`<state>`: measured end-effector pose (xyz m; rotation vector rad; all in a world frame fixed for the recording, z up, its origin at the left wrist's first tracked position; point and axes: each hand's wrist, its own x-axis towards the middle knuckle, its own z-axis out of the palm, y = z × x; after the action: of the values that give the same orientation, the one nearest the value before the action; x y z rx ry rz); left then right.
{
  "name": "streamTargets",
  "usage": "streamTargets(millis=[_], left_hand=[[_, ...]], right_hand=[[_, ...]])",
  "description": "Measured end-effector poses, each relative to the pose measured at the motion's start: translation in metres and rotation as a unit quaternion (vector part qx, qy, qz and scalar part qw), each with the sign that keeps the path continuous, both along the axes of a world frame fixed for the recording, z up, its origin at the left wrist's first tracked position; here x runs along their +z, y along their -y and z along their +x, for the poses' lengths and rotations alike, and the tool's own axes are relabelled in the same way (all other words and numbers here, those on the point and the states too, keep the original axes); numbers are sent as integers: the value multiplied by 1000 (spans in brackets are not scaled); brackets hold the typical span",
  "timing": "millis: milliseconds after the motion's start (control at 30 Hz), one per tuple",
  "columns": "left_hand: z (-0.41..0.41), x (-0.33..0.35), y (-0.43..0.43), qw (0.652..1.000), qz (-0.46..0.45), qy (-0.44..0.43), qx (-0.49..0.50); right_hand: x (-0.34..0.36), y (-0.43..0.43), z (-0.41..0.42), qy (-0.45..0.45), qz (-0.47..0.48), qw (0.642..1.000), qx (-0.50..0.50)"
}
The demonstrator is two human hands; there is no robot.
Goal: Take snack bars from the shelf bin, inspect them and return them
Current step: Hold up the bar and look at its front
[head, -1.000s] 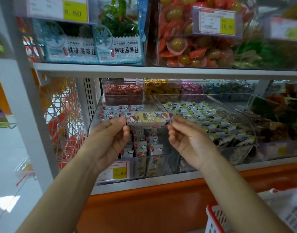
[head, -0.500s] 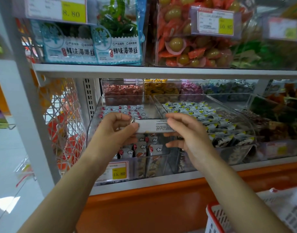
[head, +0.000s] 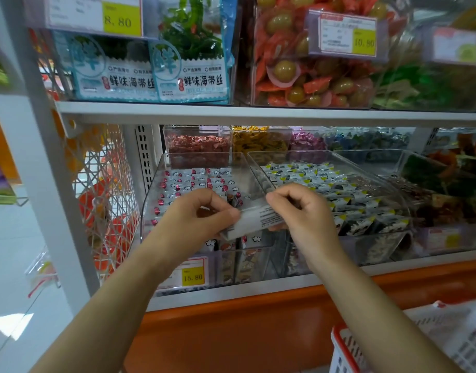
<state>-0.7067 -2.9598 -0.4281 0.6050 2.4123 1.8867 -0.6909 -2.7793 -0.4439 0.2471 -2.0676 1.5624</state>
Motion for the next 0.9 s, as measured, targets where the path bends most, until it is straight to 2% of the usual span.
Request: streamTargets(millis=[133, 333, 500, 600, 733, 900], left_hand=[[-5, 0, 5, 1000, 4, 11, 24], [-9, 0, 11, 999, -24, 5, 42], [-4, 3, 8, 999, -44, -6, -18], [-6, 2, 7, 998, -55, -27, -8], [-8, 1, 12, 999, -38, -32, -3], [-10, -1, 10, 999, -29, -43, -2]], right_hand=[[0, 2, 2, -35, 58, 998, 12], [1, 4, 3, -32, 57, 997, 27], [-1, 3, 1, -5, -2, 1000, 15], [4, 0, 2, 48, -37, 998, 34], [10, -9, 1, 153, -121, 976, 94], [10, -13, 0, 182, -158, 963, 118]])
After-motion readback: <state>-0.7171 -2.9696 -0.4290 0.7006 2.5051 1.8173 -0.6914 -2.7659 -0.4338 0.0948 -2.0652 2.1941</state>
